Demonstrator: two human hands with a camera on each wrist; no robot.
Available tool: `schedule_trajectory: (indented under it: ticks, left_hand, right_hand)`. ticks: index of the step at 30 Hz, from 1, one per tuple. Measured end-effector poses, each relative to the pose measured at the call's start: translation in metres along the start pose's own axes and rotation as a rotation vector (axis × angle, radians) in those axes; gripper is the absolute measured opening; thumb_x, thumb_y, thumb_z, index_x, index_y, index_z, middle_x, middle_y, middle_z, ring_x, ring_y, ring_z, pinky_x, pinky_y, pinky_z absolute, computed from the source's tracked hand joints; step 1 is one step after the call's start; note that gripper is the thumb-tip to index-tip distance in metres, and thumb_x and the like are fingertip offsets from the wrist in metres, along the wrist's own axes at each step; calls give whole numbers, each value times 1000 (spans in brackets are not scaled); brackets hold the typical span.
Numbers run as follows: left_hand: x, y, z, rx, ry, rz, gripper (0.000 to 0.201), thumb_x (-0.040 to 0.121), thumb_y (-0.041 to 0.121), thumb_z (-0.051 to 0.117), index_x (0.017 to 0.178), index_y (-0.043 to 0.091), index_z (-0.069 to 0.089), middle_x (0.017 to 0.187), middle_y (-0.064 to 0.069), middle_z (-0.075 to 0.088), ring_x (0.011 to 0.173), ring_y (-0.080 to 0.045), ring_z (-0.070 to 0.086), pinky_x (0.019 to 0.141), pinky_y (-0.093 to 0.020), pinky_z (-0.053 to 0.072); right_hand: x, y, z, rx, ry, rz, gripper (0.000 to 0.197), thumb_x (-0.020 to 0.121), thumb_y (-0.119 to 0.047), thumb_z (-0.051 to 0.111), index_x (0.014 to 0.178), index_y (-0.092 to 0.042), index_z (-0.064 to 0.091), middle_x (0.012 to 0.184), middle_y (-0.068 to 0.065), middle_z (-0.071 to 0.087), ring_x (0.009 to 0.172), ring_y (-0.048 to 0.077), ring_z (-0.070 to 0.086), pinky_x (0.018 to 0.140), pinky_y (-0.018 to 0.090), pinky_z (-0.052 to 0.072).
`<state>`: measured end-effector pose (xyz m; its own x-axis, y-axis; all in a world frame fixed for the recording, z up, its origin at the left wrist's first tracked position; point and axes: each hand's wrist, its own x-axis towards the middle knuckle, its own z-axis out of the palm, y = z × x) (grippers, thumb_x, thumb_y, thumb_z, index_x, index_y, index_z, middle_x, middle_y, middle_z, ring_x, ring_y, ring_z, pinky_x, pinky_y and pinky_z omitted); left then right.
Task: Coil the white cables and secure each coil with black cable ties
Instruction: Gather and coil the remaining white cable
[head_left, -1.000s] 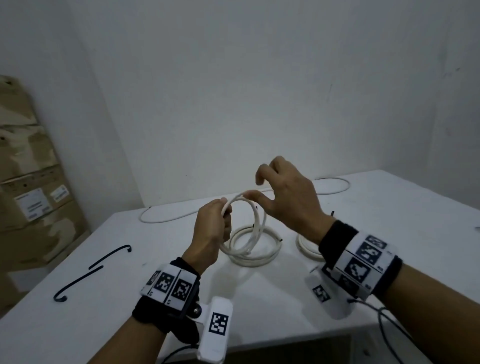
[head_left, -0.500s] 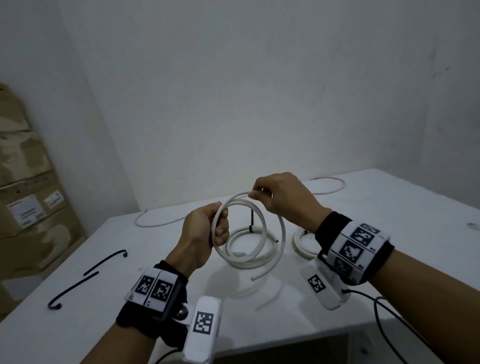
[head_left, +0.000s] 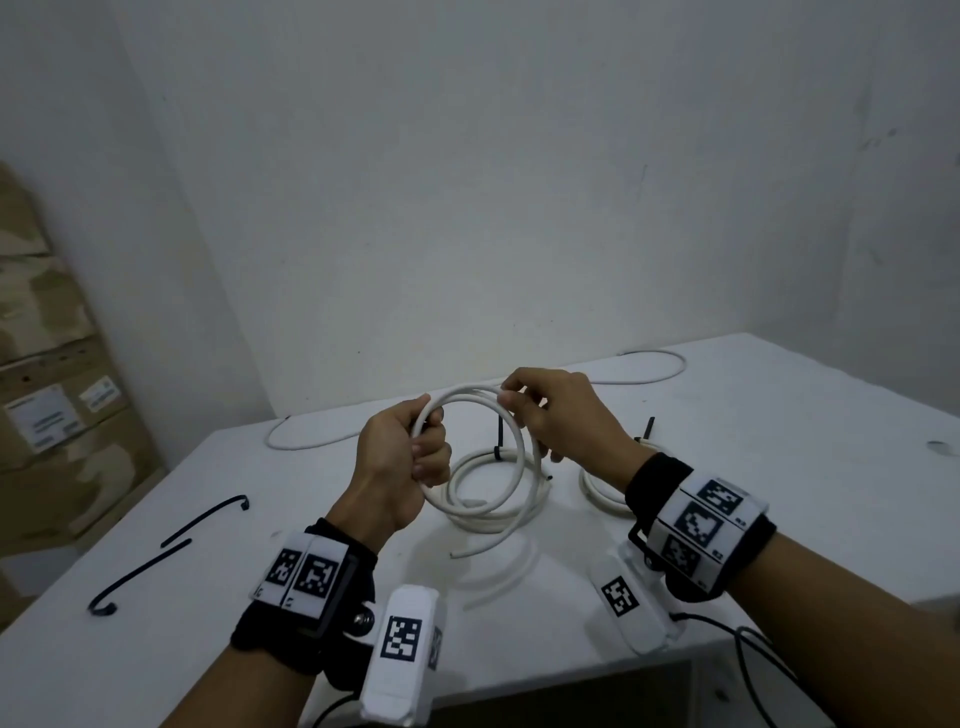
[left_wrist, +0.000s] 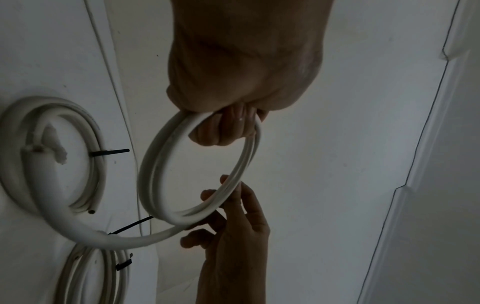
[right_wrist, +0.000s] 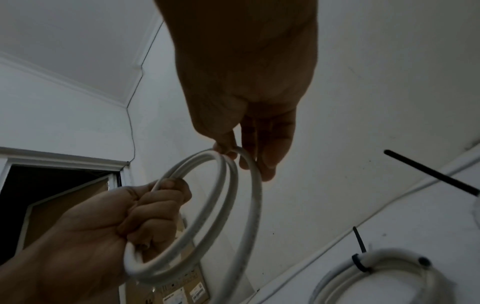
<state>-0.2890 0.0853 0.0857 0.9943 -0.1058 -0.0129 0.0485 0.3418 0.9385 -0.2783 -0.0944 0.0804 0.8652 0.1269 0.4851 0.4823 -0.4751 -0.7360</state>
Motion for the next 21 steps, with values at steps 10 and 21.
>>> schedule_trajectory:
  ticks: [10,21]
  left_hand:
    - [2,16,-5,-127,63,42,27,86,11,30,61,13,40,37,6,23,27,-8,17,36,-16,13]
    - [2,14,2,-67,189,127,30,91,13,33,61,14,38,38,5,24,29,-9,17,34,-15,18]
  right_hand:
    - [-5,18,7,5,-96,39,5,93,-16,55,93,-19,59,73,-1,66,62,9,62,57,18,45]
    - [-12,5,29,750,153,243,10,96,-14,52,88,-9,54,68,16,59,52,24,59,55,34,55]
